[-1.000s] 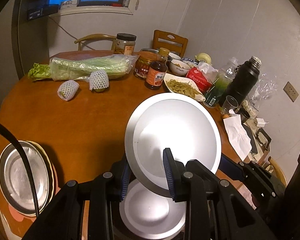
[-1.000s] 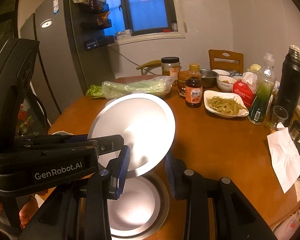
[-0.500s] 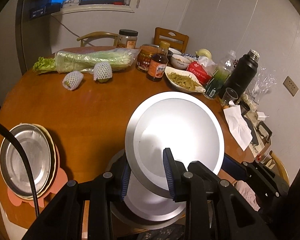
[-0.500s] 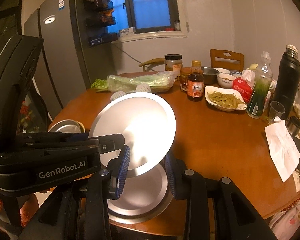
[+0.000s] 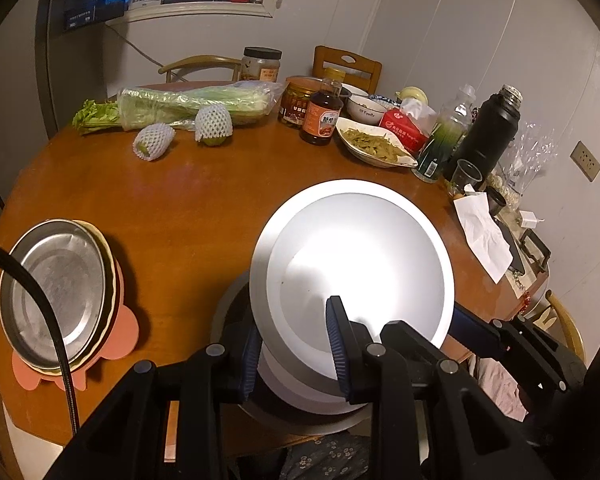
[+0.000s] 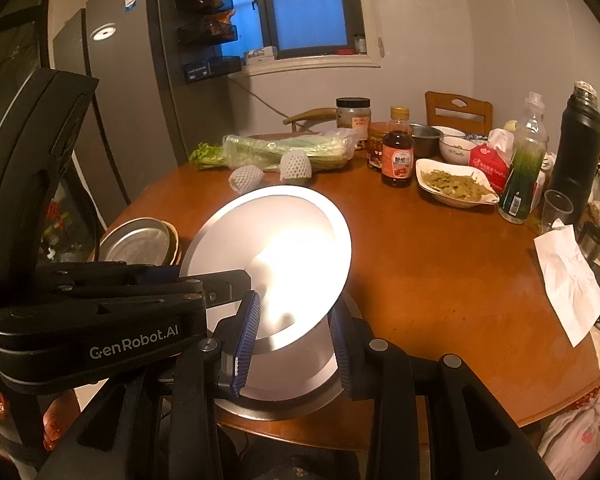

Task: Organize plates and bowls
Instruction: 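Lower the second plate onto the first plate in the pan, release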

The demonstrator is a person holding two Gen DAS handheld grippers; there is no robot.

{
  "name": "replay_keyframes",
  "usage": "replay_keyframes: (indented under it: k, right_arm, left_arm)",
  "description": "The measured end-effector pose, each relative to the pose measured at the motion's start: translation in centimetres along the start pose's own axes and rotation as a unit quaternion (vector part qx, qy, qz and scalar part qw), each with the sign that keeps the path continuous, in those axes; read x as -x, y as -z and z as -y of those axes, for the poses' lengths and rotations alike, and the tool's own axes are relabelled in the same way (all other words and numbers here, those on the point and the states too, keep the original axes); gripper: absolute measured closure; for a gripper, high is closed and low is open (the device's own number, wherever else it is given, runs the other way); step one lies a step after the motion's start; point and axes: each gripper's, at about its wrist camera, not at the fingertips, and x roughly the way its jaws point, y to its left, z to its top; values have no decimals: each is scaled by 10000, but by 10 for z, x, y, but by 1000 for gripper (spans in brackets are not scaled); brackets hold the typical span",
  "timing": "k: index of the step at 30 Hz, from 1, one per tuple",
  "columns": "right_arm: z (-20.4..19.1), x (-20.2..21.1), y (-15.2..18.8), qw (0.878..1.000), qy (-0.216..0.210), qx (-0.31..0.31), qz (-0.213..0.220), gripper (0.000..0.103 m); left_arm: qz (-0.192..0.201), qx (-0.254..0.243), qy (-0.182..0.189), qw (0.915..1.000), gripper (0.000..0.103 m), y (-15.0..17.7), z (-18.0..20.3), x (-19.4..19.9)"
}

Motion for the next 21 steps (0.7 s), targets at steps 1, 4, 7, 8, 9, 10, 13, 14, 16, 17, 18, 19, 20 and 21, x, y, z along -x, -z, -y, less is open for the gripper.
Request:
replay_keyframes:
  k: [1,4,7,8,9,10,13,14,16,17,18,19,20,21]
  right_arm:
    - [-1,0,1,10000,2,18,13,67]
    - [0,-1,5,10000,-48,-13,48,67]
    - [1,-3,9,9999,-86,-45,36,67]
    - [1,-5,10,9999,-95,-39,18,67]
    - [1,-6,11,10000,-97,-20,-1,67]
    - [0,-7,12,10000,-88,0,-2,67]
    - [-1,-8,15,9999,-90,48,-15,67]
    - [-1,-8,16,9999,-106,42,-17,67]
    - [0,-9,19,9999,-117,71,-26,67]
    - [0,-10,20,9999,-120,71,-30,67]
    - [0,-10,20,9999,-130,69,-36,67]
    - [0,-10,21,9999,-146,75,-32,67]
    - [0,-10,23,9998,-160,88,-36,67]
    - [1,-11,23,9998,-170,86,-44,67]
  left_arm:
    - [9,-2,-12,10000,72,1,0,0]
    - [-4,-9,-49,10000,72,5,-1,0]
    - [-2,-13,-89,10000,72,9,0,-2]
    - [-14,5,-92,10000,72,11,-1,-3]
    - [-17,17,-86,10000,72,13,-2,-3]
    - [-33,37,-91,9999,72,14,-2,-4]
    - [-25,17,-159,9999,72,18,-2,-5]
    - [-32,22,-183,9998,72,19,-2,-6]
    - [-38,42,-193,9998,72,20,-2,-7]
    - [-41,48,-205,9998,72,21,-3,-7]
    - [-42,50,-228,9997,72,22,-3,-7]
    - [-33,53,-244,9997,72,23,-2,-8]
    - [-32,57,-260,9996,72,24,-2,-8]
    - [-46,69,-270,9996,72,25,-2,-9]
